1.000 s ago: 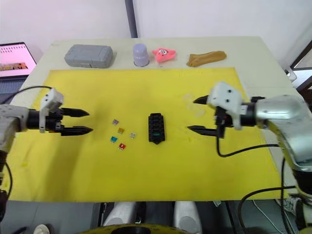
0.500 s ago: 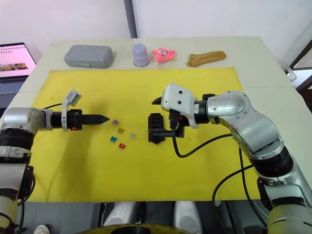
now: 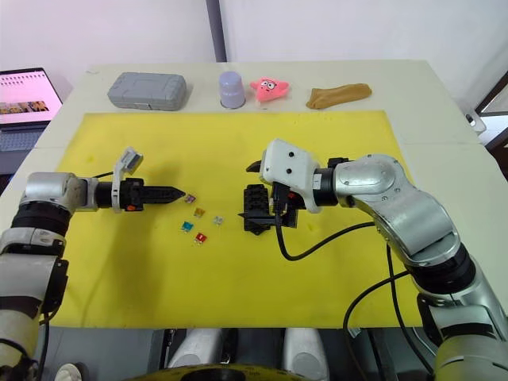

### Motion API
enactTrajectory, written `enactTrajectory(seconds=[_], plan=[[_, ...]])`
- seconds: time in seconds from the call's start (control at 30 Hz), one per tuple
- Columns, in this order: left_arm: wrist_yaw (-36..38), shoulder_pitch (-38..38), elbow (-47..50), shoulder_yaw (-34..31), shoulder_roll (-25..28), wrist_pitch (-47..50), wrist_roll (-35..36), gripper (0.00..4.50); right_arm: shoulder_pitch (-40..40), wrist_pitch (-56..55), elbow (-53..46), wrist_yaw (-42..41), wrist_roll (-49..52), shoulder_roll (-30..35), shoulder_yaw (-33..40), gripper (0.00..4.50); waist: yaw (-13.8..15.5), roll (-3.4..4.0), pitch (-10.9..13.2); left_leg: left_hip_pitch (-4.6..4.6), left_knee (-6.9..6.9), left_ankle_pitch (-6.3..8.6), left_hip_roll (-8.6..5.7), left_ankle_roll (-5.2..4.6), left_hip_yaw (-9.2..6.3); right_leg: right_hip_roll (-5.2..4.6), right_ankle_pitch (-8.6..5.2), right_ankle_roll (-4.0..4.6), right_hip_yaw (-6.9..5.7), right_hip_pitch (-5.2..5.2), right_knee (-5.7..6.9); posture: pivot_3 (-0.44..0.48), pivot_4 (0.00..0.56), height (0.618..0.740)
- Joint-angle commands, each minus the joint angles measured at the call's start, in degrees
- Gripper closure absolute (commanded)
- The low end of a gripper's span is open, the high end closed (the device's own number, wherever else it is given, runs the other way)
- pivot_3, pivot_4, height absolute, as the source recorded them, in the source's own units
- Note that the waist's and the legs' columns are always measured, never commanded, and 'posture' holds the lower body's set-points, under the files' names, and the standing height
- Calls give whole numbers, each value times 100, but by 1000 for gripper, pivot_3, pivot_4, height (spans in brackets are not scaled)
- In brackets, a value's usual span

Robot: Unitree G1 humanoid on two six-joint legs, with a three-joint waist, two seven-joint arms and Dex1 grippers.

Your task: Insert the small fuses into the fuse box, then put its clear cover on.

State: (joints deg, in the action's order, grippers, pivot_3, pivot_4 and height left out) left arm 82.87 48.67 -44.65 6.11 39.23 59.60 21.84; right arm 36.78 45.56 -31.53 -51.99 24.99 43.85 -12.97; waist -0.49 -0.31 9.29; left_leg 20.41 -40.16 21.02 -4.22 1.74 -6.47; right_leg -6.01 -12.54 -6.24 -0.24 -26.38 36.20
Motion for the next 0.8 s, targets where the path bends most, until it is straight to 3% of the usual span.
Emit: enactTrajectory(seconds=[0.03, 0.33, 0.43, 0.5, 0.73, 0.8], plan=[[200, 48, -67, 261, -203, 14, -78, 1318, 6, 7, -274, 58, 31, 21, 128, 0, 1, 0, 0, 0, 0, 0, 0, 0, 0, 0, 0, 0, 0, 0, 0, 0, 150, 740], [272, 194, -397, 328, -404, -198, -316, 1318, -28, 101, -352, 162, 45, 33, 173, 0, 9, -1, -1, 0, -1, 0, -2, 0, 0, -1, 0, 0, 0, 3, 0, 0, 150, 740], [212, 262, -593, 255, -432, -282, -397, 2200, -36, 106, -360, 166, 50, 41, 181, 0, 12, -1, -1, -1, -2, 0, -3, 0, -1, -1, 0, 0, 0, 4, 0, 0, 150, 740], [224, 293, -673, 247, -439, -328, -454, 3150, -49, 95, -363, 149, 48, 58, 184, 0, 0, -1, -1, 0, -2, 0, -3, 0, 0, -1, 0, 0, 0, 3, 0, 0, 150, 740], [151, 320, -810, 129, -449, -397, -511, 3150, -48, 35, -306, 115, 12, 79, 178, 0, -11, -1, -1, -1, -2, 0, -2, 0, -1, -1, 0, 0, 0, 2, 0, 0, 150, 740], [157, 313, -818, 126, -448, -426, -525, 3741, -47, 12, -285, 106, 3, 77, 179, 0, -12, -1, -1, -1, -2, 0, -2, 0, -1, -1, 0, 0, 0, 2, 0, 0, 150, 740]])
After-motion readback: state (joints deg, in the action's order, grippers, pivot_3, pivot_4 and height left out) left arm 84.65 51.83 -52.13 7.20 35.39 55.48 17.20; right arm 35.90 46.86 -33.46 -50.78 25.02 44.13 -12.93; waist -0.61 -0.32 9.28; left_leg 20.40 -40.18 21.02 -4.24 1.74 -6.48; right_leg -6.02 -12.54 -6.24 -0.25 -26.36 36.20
